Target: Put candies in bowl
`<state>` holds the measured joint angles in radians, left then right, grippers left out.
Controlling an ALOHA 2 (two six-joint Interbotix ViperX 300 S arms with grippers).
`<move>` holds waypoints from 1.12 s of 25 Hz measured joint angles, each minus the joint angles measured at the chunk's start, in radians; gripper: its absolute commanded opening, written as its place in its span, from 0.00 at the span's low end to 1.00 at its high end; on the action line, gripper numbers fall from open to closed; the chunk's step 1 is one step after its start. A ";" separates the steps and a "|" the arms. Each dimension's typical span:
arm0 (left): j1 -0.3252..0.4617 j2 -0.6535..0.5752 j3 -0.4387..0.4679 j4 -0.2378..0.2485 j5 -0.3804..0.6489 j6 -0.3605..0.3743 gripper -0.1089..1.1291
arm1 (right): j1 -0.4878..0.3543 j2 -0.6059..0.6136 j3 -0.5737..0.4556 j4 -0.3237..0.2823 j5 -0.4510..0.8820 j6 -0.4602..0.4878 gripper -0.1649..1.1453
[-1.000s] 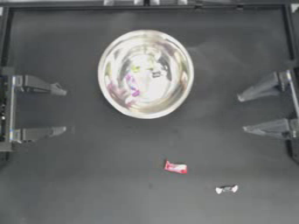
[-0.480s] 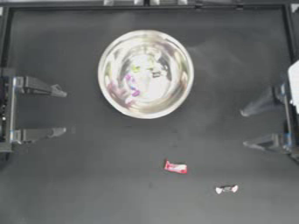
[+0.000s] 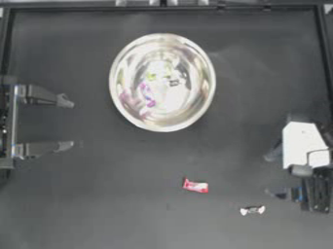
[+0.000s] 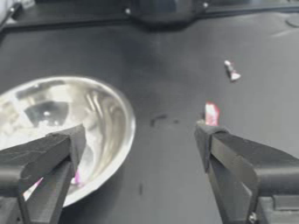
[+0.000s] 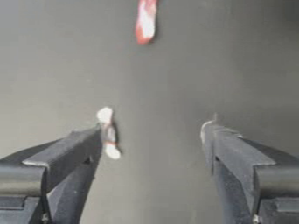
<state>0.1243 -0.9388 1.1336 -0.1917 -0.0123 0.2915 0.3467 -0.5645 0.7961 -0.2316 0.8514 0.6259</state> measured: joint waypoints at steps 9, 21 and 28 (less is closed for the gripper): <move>0.000 -0.002 0.008 0.000 0.000 0.000 0.91 | 0.064 0.147 -0.008 0.002 -0.009 0.077 0.87; 0.002 -0.014 0.015 -0.003 0.000 0.000 0.91 | 0.124 0.336 -0.008 -0.002 -0.104 0.166 0.87; 0.002 -0.023 0.018 -0.014 0.000 -0.002 0.91 | 0.126 0.413 -0.008 -0.008 -0.132 0.169 0.86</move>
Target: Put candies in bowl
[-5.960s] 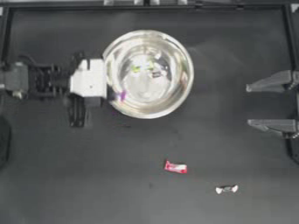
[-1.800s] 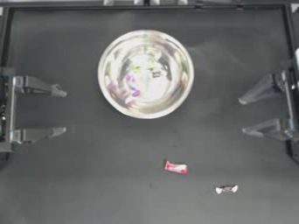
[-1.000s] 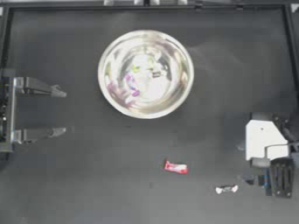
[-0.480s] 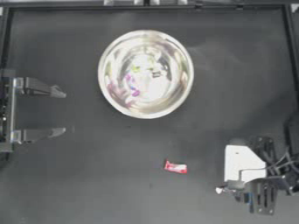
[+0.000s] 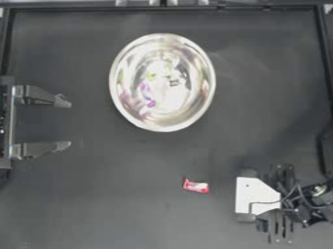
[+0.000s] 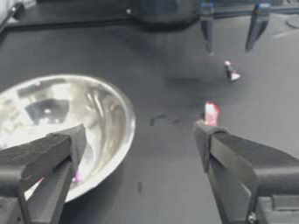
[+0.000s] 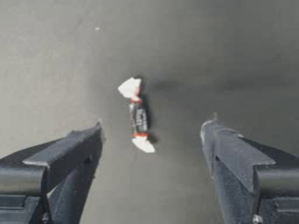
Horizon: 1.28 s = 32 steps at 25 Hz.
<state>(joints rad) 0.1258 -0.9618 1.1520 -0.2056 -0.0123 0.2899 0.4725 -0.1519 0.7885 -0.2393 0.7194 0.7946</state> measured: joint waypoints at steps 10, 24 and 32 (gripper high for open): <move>0.000 0.000 0.005 -0.011 0.000 0.000 0.91 | 0.000 0.092 -0.003 -0.012 -0.055 0.014 0.86; 0.000 0.000 0.009 -0.029 -0.002 0.000 0.91 | -0.002 0.155 -0.015 -0.011 -0.063 0.015 0.79; 0.000 -0.002 0.014 -0.043 -0.003 0.000 0.91 | -0.002 0.161 -0.020 0.003 -0.064 0.000 0.48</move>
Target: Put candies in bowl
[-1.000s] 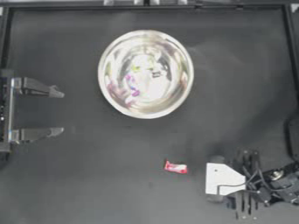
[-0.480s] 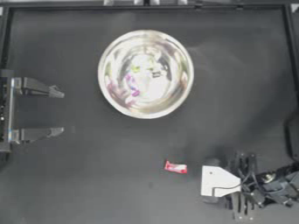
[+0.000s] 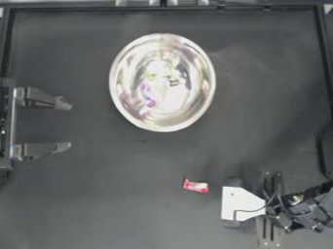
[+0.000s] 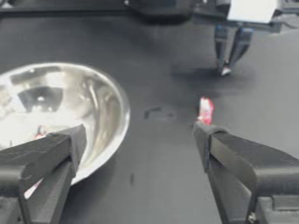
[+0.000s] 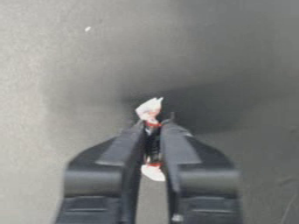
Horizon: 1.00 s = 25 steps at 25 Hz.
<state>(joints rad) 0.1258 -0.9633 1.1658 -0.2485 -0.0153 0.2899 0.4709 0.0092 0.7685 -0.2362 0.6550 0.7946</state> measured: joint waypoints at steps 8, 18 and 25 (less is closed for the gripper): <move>0.000 0.002 0.002 0.000 0.000 0.000 0.91 | 0.000 0.000 -0.005 0.015 0.003 0.009 0.47; 0.000 0.002 0.002 0.000 0.000 0.000 0.91 | -0.057 -0.146 -0.006 -0.147 -0.020 0.066 0.47; 0.000 0.002 0.002 0.000 0.000 0.002 0.91 | -0.239 -0.313 0.029 -0.322 -0.176 0.072 0.44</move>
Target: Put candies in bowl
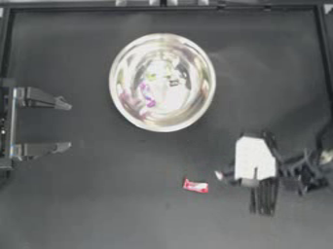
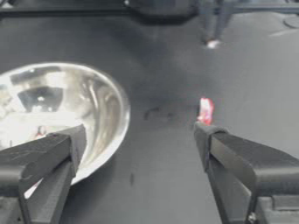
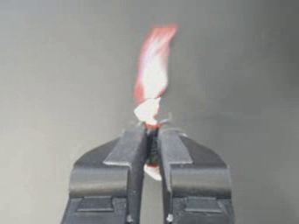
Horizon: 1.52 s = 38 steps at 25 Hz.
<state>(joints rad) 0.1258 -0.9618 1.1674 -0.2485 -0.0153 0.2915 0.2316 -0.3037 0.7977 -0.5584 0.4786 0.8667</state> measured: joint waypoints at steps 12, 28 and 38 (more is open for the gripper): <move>0.000 0.000 0.011 0.002 0.000 0.003 0.91 | -0.388 -0.077 0.011 -0.114 -0.253 -0.130 0.41; 0.000 -0.002 0.028 0.000 -0.014 0.003 0.91 | -0.641 0.232 -0.164 -0.255 -0.459 -0.140 0.41; 0.000 0.000 0.035 0.000 -0.018 0.003 0.91 | -0.647 0.334 -0.209 -0.255 -0.543 -0.138 0.71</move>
<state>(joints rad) 0.1258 -0.9618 1.2026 -0.2485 -0.0337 0.2945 -0.4157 0.0307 0.5890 -0.8130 -0.0644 0.7286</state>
